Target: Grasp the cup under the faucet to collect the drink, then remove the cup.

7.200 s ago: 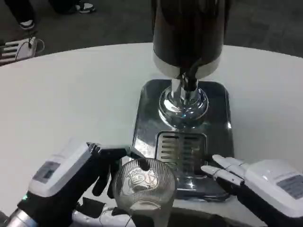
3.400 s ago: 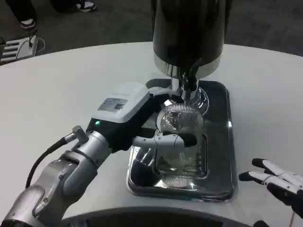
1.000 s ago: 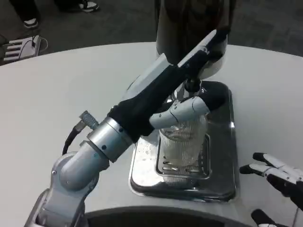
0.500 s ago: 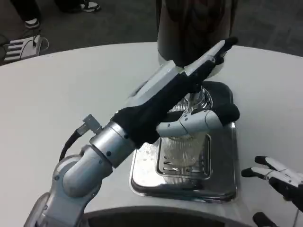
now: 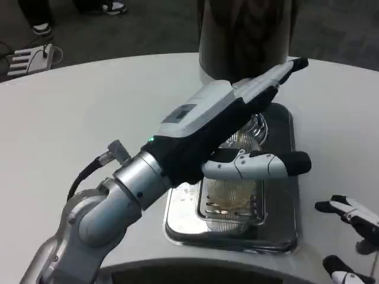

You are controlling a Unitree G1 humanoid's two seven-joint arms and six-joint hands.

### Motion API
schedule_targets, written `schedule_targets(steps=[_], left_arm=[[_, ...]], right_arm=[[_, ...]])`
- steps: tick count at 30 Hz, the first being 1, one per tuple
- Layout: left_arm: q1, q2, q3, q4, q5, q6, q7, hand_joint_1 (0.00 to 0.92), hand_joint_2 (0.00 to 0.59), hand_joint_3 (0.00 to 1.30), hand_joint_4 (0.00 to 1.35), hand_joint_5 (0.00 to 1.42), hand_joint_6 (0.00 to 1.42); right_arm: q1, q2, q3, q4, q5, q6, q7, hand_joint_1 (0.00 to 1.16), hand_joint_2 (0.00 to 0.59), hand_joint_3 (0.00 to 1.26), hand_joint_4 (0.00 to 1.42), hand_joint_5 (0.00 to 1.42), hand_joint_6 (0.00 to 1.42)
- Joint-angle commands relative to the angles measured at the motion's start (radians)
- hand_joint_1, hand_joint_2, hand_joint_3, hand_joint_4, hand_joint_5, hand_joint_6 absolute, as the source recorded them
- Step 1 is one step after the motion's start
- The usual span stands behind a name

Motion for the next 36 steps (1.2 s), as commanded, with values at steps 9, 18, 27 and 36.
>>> schedule_targets(steps=[9,18,27,36], left_arm=[[0.027,0.035,-0.016,-0.04,0.001,0.029,-0.052,0.0,0.092,0.0,0.0,0.03,0.03],[0.028,0.054,0.011,-0.07,-0.017,0.044,-0.062,0.0,0.093,0.0,0.0,0.03,0.02],[0.019,0.064,0.034,-0.082,-0.028,0.044,-0.076,0.0,0.099,0.0,0.0,0.04,0.02],[0.003,0.076,0.045,-0.084,-0.032,0.041,-0.09,0.0,0.105,0.0,0.0,0.04,0.02]], right_arm=[[-0.196,0.086,0.185,0.162,0.089,-0.016,-0.1,0.62,0.258,0.0,0.0,0.0,0.08],[-0.339,0.105,0.253,0.295,0.05,-0.05,-0.194,0.72,0.236,0.0,0.0,0.0,0.08],[-0.427,0.119,0.302,0.396,0.021,-0.042,-0.244,0.76,0.23,0.0,0.0,0.0,0.07],[-0.518,0.138,0.337,0.497,0.001,-0.038,-0.291,0.78,0.224,0.0,0.0,0.0,0.05]])
